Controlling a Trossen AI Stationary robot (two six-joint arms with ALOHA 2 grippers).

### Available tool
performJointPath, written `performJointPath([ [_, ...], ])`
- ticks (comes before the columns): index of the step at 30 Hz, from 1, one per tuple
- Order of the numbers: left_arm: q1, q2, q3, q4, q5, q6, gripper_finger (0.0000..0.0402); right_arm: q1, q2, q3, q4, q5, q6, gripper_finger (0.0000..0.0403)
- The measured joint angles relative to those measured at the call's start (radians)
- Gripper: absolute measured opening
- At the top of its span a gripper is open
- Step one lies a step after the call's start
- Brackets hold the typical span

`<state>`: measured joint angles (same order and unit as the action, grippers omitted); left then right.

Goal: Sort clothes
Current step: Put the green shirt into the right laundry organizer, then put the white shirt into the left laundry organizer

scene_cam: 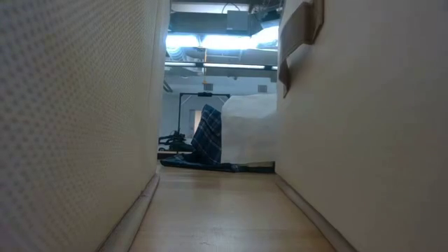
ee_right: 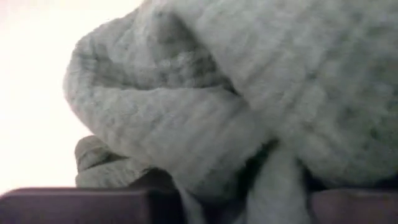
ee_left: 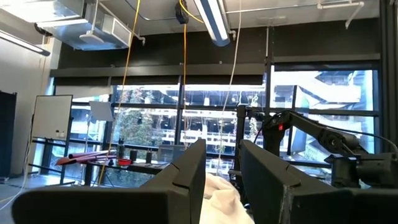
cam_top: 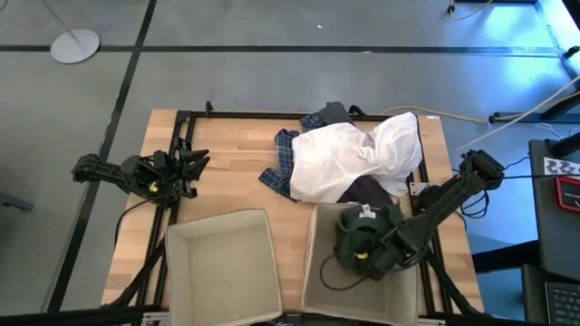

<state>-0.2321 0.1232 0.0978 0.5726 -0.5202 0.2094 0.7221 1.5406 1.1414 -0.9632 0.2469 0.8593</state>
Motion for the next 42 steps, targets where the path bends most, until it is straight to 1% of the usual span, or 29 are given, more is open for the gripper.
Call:
performJointPath([
  [3, 0.000, 0.000, 0.000, 0.000, 0.000, 0.000, 0.0088, -0.006, 0.000, 0.026, -0.007, -0.082, 0.002, 0.0178],
  [5, 0.000, 0.000, 0.000, 0.000, 0.000, -0.002, 0.0088, -0.017, 0.000, 0.061, -0.021, -0.170, 0.003, 0.0208],
  [7, 0.000, 0.000, 0.000, 0.000, 0.000, -0.003, 0.0088, -0.029, 0.000, 0.106, -0.050, -0.251, 0.028, 0.0230],
  [9, 0.000, 0.000, 0.000, 0.000, 0.000, -0.003, 0.0088, -0.030, 0.000, 0.163, -0.087, -0.286, 0.048, 0.0244],
  [11, 0.000, 0.000, 0.000, 0.000, 0.000, -0.004, 0.0088, -0.030, 0.000, 0.229, -0.140, -0.292, 0.053, 0.0253],
  [13, 0.000, 0.000, 0.000, 0.000, 0.000, -0.004, 0.0088, -0.030, 0.000, 0.292, -0.193, -0.279, 0.053, 0.0258],
  [15, 0.000, 0.000, 0.000, 0.000, 0.000, -0.004, 0.0088, -0.030, 0.000, 0.357, -0.262, -0.243, 0.053, 0.0259],
  [20, 0.000, 0.000, 0.000, 0.000, 0.000, -0.003, 0.0088, -0.030, 0.000, 0.479, -0.389, -0.096, 0.034, 0.0256],
  [23, 0.000, 0.000, 0.000, 0.000, 0.000, -0.003, 0.0088, -0.030, 0.000, 0.514, -0.396, -0.038, -0.002, 0.0255],
  [25, 0.000, 0.000, 0.000, 0.000, 0.000, -0.002, 0.0088, -0.030, 0.000, 0.516, -0.388, -0.034, -0.006, 0.0255],
  [29, 0.000, 0.000, 0.000, 0.000, 0.000, -0.002, 0.0088, -0.029, 0.000, 0.502, -0.387, -0.151, 0.047, 0.0255],
  [33, 0.000, 0.000, 0.000, 0.000, 0.000, -0.003, 0.0088, -0.029, 0.001, 0.473, -0.381, -0.236, 0.085, 0.0255],
  [35, 0.000, 0.000, 0.000, 0.000, 0.000, -0.003, 0.0088, -0.029, 0.000, 0.456, -0.357, -0.302, 0.120, 0.0255],
  [40, 0.000, 0.000, 0.000, 0.000, 0.000, -0.004, 0.0088, -0.029, 0.001, 0.424, -0.155, -0.419, 0.145, 0.0255],
  [42, 0.000, 0.000, 0.000, 0.000, 0.000, -0.004, 0.0088, -0.029, 0.001, 0.423, -0.120, -0.442, 0.141, 0.0255],
])
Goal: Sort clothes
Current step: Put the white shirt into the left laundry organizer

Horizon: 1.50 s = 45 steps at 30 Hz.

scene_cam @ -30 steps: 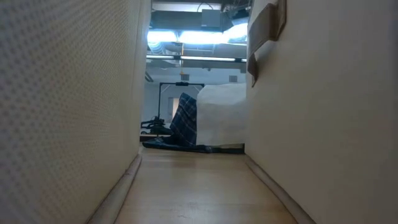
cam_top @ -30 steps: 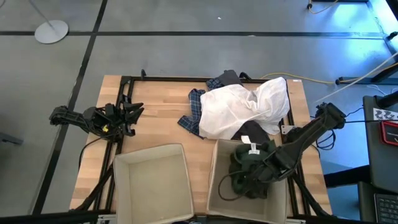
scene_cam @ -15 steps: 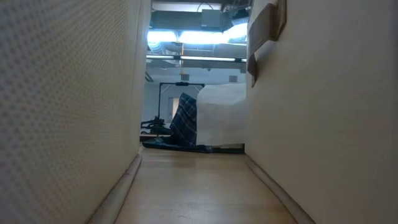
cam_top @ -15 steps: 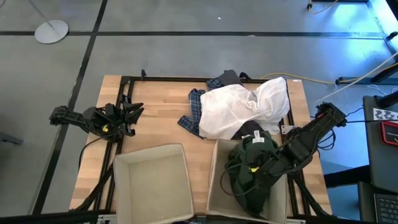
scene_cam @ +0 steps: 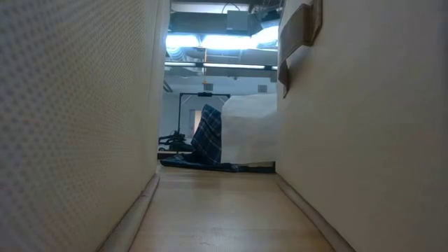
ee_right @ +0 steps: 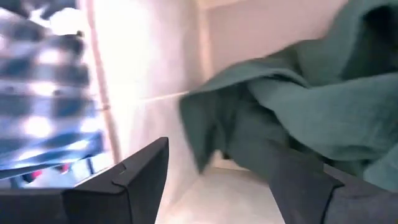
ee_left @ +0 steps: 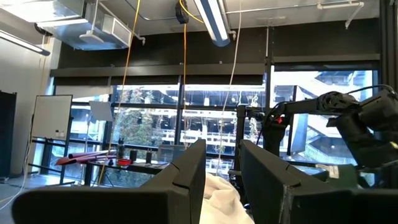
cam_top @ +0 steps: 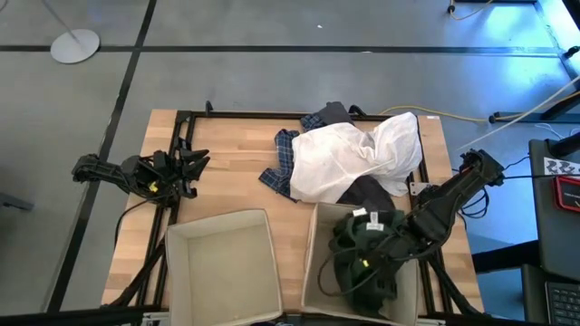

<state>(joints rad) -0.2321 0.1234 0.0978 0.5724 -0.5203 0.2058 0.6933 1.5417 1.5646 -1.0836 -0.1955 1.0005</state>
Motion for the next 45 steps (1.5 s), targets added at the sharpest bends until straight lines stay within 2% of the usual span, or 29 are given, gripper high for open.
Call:
performJointPath([
  [4, 0.000, 0.000, 0.000, 0.000, 0.000, 0.001, 0.0088, 0.000, -0.001, 0.000, -0.003, 0.008, -0.013, 0.0255],
  [7, 0.000, 0.000, 0.000, 0.000, 0.000, 0.002, 0.0088, 0.000, 0.002, -0.003, 0.091, 0.023, -0.096, 0.0255],
  [12, 0.000, 0.000, 0.000, 0.000, 0.000, -0.003, 0.0088, 0.000, 0.025, -0.009, 0.316, -0.125, -0.142, 0.0255],
  [15, 0.000, 0.000, 0.000, 0.001, 0.000, -0.008, 0.0088, 0.000, 0.020, -0.009, 0.338, -0.140, -0.145, 0.0255],
  [22, 0.000, 0.000, 0.000, 0.002, 0.000, -0.007, 0.0088, -0.025, -0.051, -0.009, 0.307, -0.055, -0.200, 0.0255],
  [27, 0.000, 0.000, 0.000, 0.006, 0.000, -0.006, 0.0088, -0.094, -0.096, -0.008, 0.314, 0.073, -0.350, 0.0255],
  [28, 0.000, 0.000, 0.000, 0.006, 0.000, -0.006, 0.0088, -0.105, -0.096, -0.007, 0.305, 0.065, -0.348, 0.0255],
  [31, 0.000, 0.000, 0.000, 0.006, 0.000, -0.005, 0.0088, -0.127, -0.092, -0.007, 0.239, -0.114, -0.268, 0.0255],
  [33, 0.000, 0.000, 0.000, 0.006, 0.000, -0.005, 0.0088, -0.124, -0.087, -0.007, 0.187, -0.177, -0.208, 0.0255],
  [37, 0.000, 0.000, 0.000, 0.006, 0.000, -0.004, 0.0088, -0.124, -0.086, -0.008, 0.115, -0.159, -0.067, 0.0255],
  [40, 0.000, 0.000, 0.000, 0.007, 0.000, -0.007, 0.0088, -0.110, -0.082, -0.008, 0.158, -0.135, -0.039, 0.0255],
  [43, 0.000, 0.000, 0.000, 0.007, 0.000, -0.005, 0.0088, -0.102, -0.062, -0.008, 0.300, -0.182, -0.106, 0.0255],
  [45, 0.000, 0.000, 0.000, 0.011, 0.000, 0.002, 0.0088, -0.103, -0.053, -0.008, 0.427, -0.186, -0.246, 0.0255],
])
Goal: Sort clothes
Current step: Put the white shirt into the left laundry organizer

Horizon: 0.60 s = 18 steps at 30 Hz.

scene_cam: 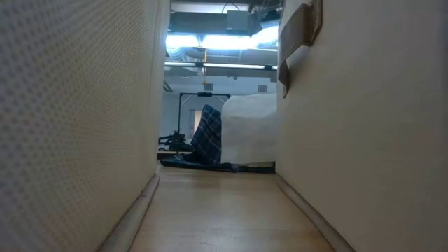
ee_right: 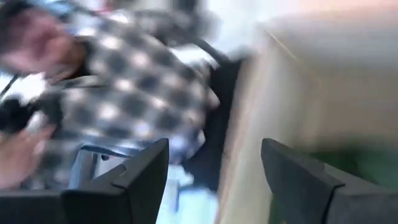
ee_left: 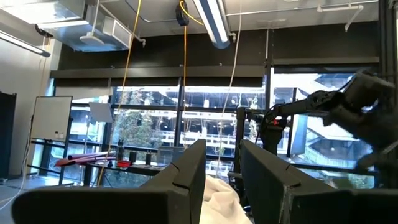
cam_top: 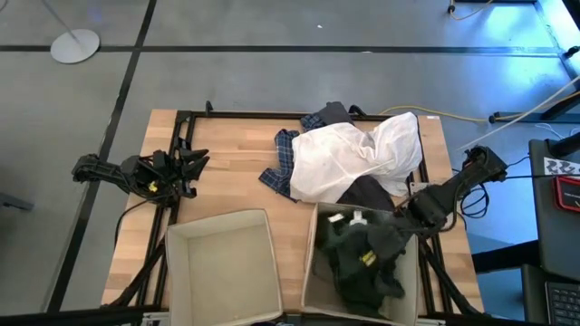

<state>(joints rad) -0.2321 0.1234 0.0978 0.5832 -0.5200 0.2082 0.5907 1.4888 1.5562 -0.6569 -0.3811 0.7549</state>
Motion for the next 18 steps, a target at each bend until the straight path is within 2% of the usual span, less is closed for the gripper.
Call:
performJointPath([
  [3, 0.000, 0.000, 0.000, 0.003, 0.001, -0.002, 0.0088, -0.026, 0.000, 0.002, 0.111, 0.053, -0.200, 0.0255],
  [7, 0.000, 0.000, 0.000, 0.002, 0.002, -0.015, 0.0088, -0.078, 0.001, 0.001, 0.044, 0.120, -0.306, 0.0255],
  [13, 0.000, 0.002, 0.000, 0.002, 0.003, -0.010, 0.0088, -0.161, 0.001, 0.001, -0.053, 0.355, -0.430, 0.0255],
  [18, 0.000, 0.003, 0.000, 0.003, 0.003, -0.013, 0.0088, -0.274, -0.003, 0.044, -0.263, 0.588, -0.524, 0.0255],
])
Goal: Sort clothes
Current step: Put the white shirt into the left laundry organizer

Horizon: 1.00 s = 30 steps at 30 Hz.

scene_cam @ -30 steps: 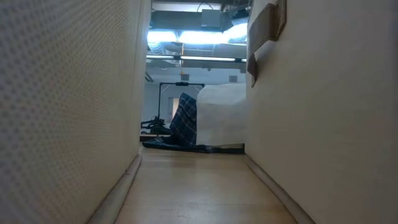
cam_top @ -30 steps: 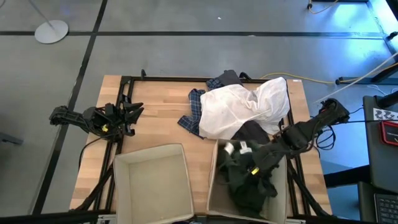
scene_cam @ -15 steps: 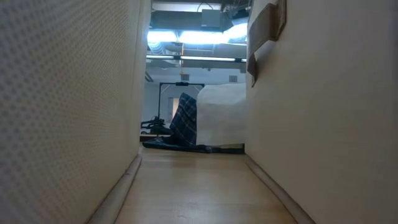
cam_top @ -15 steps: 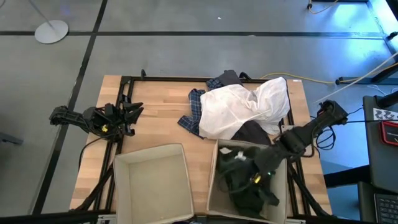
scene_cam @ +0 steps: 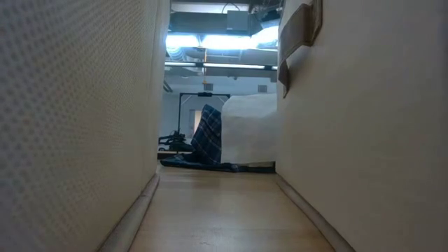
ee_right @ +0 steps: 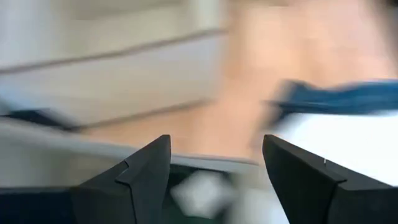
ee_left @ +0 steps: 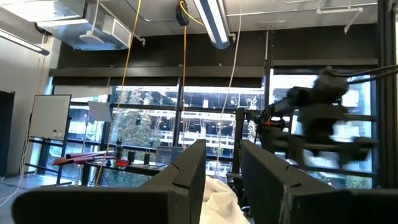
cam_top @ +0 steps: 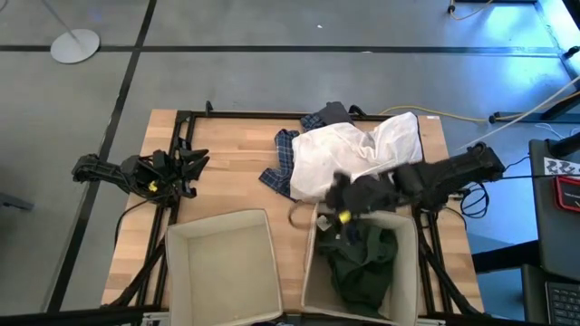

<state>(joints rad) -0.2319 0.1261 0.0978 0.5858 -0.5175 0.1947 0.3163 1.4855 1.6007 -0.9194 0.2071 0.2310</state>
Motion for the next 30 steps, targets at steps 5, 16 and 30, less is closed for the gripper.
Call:
performJointPath([
  [5, 0.000, 0.004, 0.000, -0.003, 0.000, -0.009, 0.0088, -0.092, -0.008, 0.132, -0.271, 0.261, -0.062, 0.0255],
  [16, 0.000, 0.004, 0.000, -0.001, 0.000, -0.003, 0.0088, -0.306, -0.019, 0.256, -0.556, 0.318, -0.055, 0.0255],
  [30, 0.000, 0.004, 0.000, -0.003, -0.001, -0.008, 0.0088, -0.466, -0.023, 0.105, -0.650, 0.271, -0.080, 0.0255],
])
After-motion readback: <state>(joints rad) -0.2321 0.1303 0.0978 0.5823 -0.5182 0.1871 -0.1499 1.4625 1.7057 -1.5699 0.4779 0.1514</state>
